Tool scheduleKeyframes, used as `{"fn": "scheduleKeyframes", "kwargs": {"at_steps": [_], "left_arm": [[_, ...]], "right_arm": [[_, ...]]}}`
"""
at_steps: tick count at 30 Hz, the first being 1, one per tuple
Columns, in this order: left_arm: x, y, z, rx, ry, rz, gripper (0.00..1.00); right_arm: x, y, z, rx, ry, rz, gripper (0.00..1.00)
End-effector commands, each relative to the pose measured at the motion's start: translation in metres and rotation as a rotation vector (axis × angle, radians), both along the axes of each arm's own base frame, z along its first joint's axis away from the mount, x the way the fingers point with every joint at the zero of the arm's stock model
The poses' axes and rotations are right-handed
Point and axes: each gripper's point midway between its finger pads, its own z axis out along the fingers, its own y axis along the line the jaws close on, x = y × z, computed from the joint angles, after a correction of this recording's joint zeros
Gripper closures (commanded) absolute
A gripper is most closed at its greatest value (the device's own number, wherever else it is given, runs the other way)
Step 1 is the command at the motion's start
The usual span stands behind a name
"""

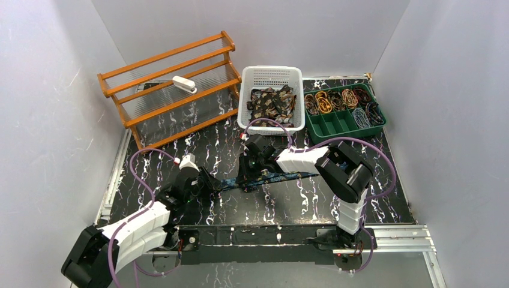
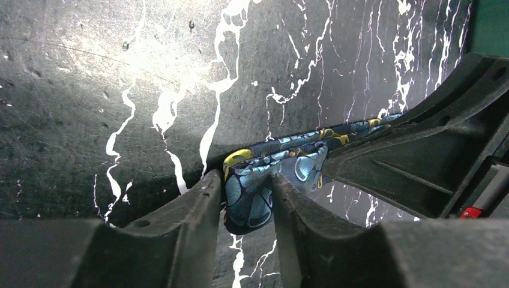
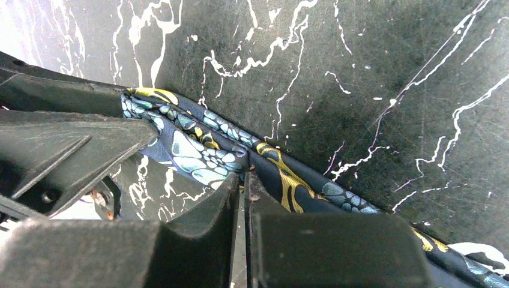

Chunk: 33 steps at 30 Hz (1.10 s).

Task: Roll the ties
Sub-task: Roll the tie at the center of the board.

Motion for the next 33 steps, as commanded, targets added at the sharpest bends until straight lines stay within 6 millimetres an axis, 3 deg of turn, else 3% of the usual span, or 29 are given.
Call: {"fn": "scheduleKeyframes", "kwargs": {"at_steps": [1,3,6,11,17,22,33], "left_arm": [[0.003,0.005,0.011,0.018,-0.011,0.018,0.6],[0.002,0.008,0.012,0.028,-0.01,0.03,0.49],[0.0,0.013,0.011,0.036,-0.005,0.051,0.44],[-0.003,0.014,0.008,0.003,-0.011,0.063,0.42],[-0.009,0.003,-0.002,-0.05,0.033,0.031,0.47],[-0.012,0.014,-0.007,0.027,0.074,0.052,0.49],[-0.014,0.011,-0.016,0.001,0.079,0.051,0.63]], "right_arm": [[-0.001,-0.019,-0.02,-0.103,-0.016,0.004,0.82],[-0.001,-0.018,-0.02,-0.104,-0.015,0.005,0.82],[-0.002,-0.018,-0.024,-0.104,0.0,0.006,0.82],[-0.006,-0.017,-0.029,-0.107,0.029,0.007,0.79],[-0.007,-0.018,-0.033,-0.113,0.043,0.0,0.79],[-0.008,-0.019,-0.036,-0.118,0.049,-0.002,0.79],[-0.008,-0.019,-0.038,-0.124,0.063,-0.003,0.79]]}}
